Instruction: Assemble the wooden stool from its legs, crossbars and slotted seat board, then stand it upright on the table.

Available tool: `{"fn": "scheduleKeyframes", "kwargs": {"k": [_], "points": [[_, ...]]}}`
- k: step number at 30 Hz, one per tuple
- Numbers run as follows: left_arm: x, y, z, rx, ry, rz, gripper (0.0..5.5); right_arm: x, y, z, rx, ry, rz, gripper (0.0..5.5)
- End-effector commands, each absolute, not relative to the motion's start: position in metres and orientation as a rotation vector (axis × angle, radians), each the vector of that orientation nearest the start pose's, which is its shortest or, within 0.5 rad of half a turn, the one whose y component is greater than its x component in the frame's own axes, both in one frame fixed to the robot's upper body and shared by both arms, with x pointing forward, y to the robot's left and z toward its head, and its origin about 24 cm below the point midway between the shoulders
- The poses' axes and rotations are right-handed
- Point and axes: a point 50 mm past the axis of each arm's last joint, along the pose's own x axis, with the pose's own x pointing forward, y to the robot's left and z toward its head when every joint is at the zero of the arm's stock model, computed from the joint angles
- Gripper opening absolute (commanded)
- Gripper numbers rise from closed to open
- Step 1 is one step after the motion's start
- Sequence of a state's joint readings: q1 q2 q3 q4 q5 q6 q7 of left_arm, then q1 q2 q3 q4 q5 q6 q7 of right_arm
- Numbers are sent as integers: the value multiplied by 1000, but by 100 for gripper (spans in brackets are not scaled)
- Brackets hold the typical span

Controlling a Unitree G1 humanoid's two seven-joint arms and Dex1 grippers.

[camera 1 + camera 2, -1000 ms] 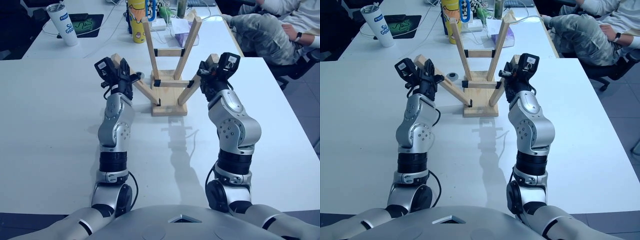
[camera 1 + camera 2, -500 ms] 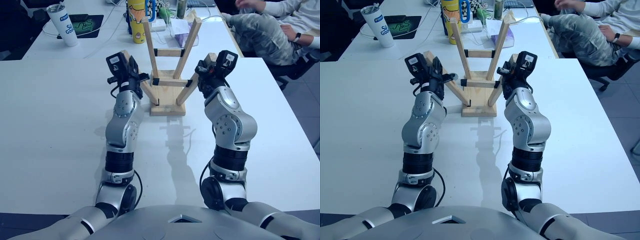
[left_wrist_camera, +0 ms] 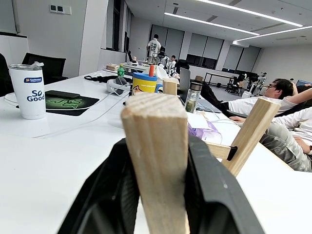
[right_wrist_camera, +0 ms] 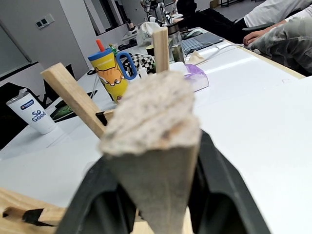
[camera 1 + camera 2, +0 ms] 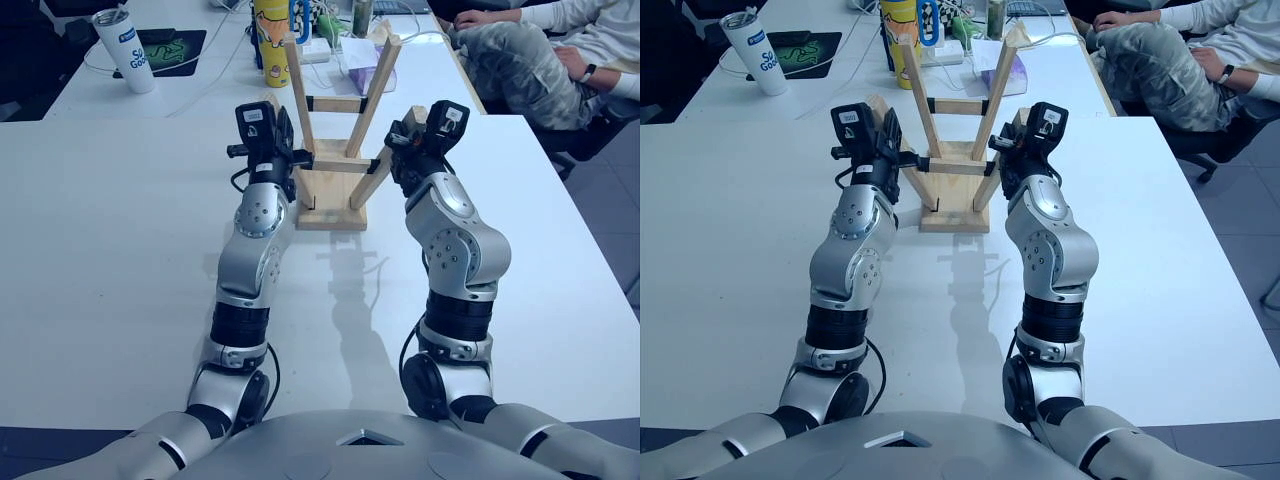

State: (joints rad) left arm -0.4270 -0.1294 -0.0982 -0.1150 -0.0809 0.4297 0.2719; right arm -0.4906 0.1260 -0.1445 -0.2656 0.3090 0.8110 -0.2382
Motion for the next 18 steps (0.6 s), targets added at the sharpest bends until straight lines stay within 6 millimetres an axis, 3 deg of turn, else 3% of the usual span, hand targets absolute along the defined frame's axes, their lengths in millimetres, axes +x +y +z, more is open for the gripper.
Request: {"fn": "scheduleKeyframes", "kwargs": {"k": [1,5,11,18], "points": [[305,81,89,-27,188,-38,103,306,-91,140,504,207,146,105],[305,78,86,35,197,-101,103,306,-88,134,620,236,197,108],[308,79,83,66,218,-143,105,304,-78,156,396,63,319,108],[306,87,72,114,250,-156,106,305,-79,155,396,34,317,108]]}}
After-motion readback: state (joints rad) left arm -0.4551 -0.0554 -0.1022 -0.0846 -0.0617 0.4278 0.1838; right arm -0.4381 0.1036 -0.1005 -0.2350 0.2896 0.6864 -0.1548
